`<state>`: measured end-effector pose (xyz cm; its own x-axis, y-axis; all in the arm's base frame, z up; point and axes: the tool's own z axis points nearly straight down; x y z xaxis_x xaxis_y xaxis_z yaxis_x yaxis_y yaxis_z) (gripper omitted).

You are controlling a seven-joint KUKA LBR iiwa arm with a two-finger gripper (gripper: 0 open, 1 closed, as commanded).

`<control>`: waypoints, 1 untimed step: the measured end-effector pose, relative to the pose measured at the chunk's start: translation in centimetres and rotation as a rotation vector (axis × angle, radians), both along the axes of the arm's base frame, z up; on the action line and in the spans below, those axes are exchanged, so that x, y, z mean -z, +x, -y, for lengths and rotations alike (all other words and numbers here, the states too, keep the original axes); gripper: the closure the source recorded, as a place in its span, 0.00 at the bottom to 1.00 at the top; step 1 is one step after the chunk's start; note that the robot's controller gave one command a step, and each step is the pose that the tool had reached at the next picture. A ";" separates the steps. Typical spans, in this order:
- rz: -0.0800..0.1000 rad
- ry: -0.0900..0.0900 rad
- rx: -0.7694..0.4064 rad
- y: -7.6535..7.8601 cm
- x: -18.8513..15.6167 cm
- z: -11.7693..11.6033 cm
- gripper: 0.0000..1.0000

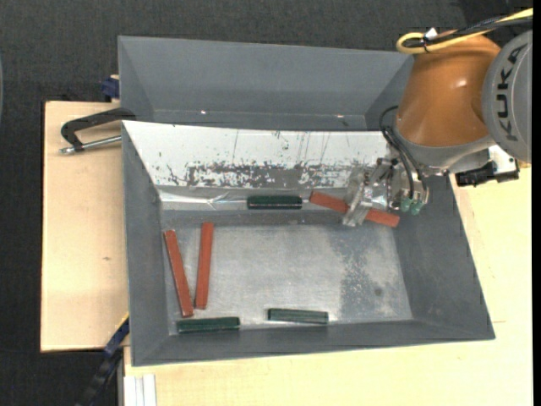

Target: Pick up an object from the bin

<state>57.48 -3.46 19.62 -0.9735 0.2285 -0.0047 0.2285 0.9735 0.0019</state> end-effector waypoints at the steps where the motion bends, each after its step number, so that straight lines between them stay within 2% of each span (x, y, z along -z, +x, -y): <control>1: -0.002 0.002 -0.086 0.2 -1.7 2.3 1.00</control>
Offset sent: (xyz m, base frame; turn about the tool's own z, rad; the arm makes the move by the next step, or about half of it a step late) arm -0.0340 0.0304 0.1594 -0.1976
